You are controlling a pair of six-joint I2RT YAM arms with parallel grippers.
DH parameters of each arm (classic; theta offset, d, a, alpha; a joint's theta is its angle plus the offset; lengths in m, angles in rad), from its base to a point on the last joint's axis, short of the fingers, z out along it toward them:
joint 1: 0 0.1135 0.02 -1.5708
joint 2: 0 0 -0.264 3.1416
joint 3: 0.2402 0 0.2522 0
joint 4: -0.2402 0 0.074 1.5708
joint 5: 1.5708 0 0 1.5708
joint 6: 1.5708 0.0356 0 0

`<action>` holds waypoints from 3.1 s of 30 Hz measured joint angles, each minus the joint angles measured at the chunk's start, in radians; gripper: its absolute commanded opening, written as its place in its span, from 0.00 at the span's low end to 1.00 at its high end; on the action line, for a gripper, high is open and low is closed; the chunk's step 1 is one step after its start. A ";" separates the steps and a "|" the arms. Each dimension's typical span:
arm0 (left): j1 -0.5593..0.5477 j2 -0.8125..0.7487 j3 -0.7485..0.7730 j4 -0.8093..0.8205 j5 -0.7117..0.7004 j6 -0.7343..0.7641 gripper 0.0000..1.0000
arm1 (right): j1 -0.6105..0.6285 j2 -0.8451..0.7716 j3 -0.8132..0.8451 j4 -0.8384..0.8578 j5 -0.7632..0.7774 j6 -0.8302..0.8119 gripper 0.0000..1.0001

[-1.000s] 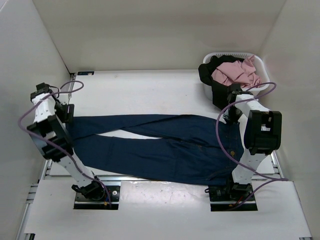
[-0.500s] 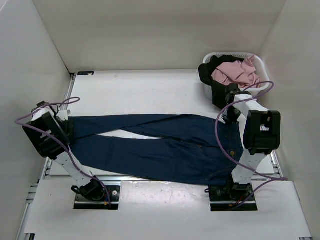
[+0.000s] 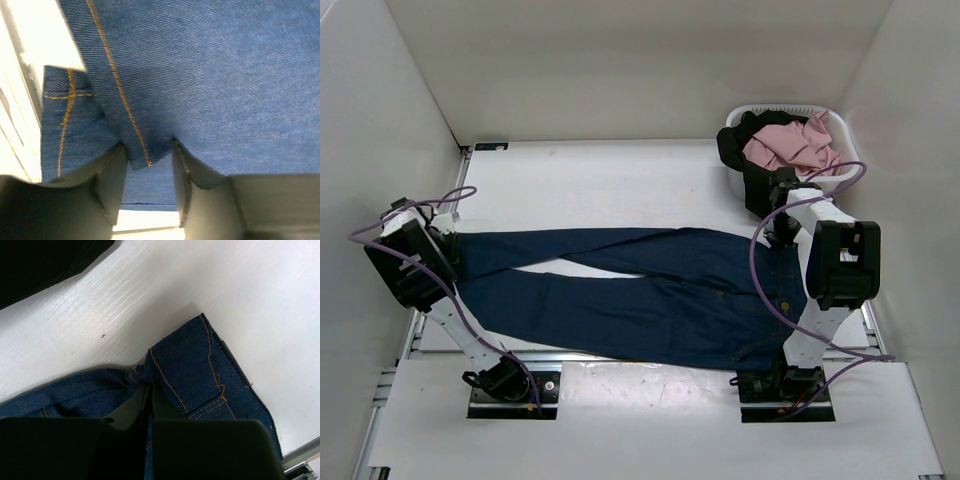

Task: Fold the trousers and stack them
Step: Fold the trousers

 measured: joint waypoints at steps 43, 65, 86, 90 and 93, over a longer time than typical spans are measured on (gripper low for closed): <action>0.263 -0.146 -0.097 -0.064 -0.225 0.280 0.14 | 0.028 -1.168 -0.623 -0.542 -0.116 0.395 0.00; 0.272 -0.116 -0.059 -0.062 -0.259 0.289 0.36 | 0.044 -1.038 -0.417 -0.575 -0.205 0.311 0.31; 0.112 -0.311 -0.218 -0.067 -0.219 0.298 0.64 | 0.257 -0.121 -0.347 -0.289 0.000 0.315 0.01; 0.052 -0.311 -0.237 -0.072 -0.208 0.280 0.64 | 0.233 0.008 -0.143 -0.238 0.078 0.252 0.01; 0.019 -0.308 -0.238 -0.073 -0.205 0.256 0.64 | 0.226 0.050 -0.030 -0.133 0.124 0.203 0.01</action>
